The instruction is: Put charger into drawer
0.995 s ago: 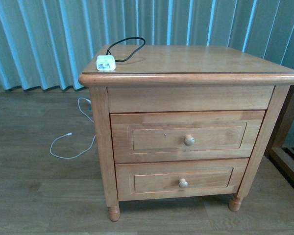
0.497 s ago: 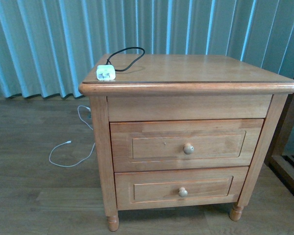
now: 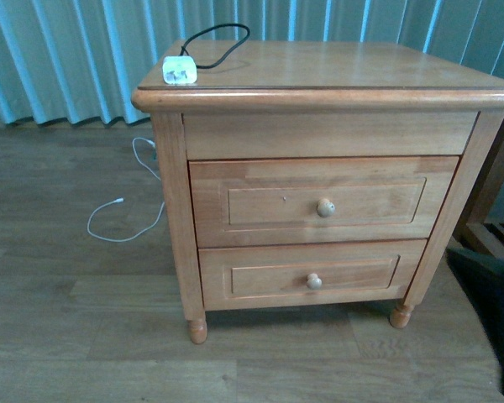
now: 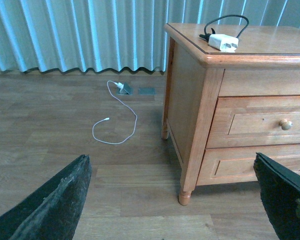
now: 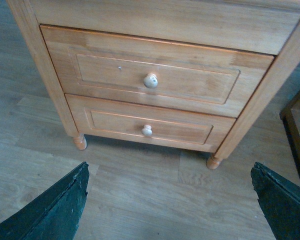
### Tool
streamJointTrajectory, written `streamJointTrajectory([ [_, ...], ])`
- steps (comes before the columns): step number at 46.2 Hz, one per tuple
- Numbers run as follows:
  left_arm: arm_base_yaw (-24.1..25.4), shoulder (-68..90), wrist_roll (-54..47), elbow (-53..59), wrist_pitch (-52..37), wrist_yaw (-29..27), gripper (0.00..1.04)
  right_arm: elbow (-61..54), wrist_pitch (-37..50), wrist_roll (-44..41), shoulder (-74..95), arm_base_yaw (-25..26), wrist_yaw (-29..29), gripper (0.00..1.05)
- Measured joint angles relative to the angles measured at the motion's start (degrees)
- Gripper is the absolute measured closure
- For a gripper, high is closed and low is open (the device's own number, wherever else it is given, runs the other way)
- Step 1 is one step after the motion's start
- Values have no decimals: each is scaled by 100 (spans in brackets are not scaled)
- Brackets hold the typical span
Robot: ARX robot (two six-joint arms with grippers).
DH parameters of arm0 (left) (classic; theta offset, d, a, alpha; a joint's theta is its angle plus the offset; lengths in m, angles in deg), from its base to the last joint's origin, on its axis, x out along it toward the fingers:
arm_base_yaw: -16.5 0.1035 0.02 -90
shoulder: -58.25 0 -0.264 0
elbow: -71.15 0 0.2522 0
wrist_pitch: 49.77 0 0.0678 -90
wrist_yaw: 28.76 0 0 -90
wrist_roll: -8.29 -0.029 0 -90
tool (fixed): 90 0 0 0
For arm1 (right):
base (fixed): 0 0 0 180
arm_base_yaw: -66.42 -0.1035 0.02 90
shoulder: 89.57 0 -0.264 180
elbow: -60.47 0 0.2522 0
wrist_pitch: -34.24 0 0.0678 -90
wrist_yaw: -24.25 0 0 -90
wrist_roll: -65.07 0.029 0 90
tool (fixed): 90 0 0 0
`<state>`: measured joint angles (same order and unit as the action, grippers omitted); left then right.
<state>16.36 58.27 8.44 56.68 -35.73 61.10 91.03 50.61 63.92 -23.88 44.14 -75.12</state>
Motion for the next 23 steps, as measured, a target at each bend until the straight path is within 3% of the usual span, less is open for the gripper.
streamJointTrajectory([
  [7,0,0,0,0,0,-2,6,994,907,-92,2046,-125,-122,8],
  [23,0,0,0,0,0,-2,6,2643,1676,-361,4538,-81,-107,8],
])
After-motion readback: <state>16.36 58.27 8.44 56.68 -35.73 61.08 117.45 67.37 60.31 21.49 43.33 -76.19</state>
